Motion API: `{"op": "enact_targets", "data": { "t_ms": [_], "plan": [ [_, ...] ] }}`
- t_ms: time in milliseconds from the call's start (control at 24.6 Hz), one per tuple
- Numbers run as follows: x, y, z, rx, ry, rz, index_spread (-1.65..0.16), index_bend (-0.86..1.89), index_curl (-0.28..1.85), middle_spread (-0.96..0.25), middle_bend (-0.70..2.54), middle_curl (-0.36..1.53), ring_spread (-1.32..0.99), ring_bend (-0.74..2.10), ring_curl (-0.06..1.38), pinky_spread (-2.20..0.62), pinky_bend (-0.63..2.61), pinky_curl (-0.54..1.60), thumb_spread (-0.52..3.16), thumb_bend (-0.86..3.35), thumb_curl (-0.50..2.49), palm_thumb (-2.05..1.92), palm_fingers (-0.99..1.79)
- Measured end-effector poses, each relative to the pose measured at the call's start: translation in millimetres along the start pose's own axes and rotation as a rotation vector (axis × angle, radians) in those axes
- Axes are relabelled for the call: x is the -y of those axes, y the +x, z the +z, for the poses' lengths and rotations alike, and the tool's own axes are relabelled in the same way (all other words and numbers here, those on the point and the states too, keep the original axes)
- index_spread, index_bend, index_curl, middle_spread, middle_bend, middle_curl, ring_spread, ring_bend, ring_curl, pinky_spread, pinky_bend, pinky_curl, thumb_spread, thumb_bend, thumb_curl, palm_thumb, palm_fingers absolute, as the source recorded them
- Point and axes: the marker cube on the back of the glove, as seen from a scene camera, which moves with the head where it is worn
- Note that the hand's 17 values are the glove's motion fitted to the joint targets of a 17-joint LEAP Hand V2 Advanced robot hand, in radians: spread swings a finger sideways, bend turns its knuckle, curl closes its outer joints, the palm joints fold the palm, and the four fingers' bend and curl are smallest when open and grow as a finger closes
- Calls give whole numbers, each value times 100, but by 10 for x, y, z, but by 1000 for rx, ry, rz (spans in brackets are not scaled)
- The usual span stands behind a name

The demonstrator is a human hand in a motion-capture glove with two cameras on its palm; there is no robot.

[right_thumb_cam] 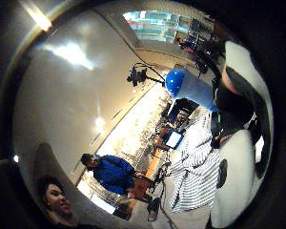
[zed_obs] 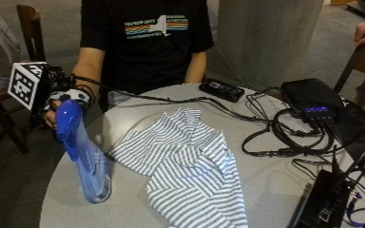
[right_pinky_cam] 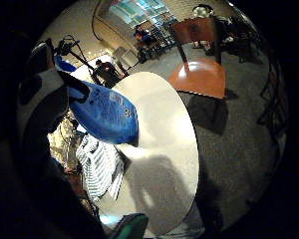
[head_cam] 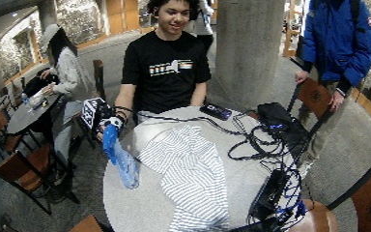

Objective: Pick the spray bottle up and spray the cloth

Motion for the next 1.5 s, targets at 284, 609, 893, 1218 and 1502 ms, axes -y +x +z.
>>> {"op": "enact_targets", "data": {
  "t_ms": [284,609,893,1218,1502],
  "plan": [
    [-16,9,80,9,-105,17,-24,7,29,-9,41,48,-12,44,40,-20,61,35,80,-3,54,99,99],
    [-1,-8,179,-70,-190,25,-30,6,23,-3,33,44,-5,33,37,10,65,36,96,-4,49,87,57],
    [190,56,467,-86,-210,67,-32,7,20,0,31,42,-3,33,34,18,67,35,100,-3,47,84,57],
    [451,196,792,-40,-207,103,-32,9,19,0,30,41,-3,34,34,21,70,35,100,-2,45,84,58],
    [698,244,1017,-35,-254,149,-31,35,28,-2,22,39,-3,26,31,21,60,32,97,-3,44,82,75]
  ]
}}
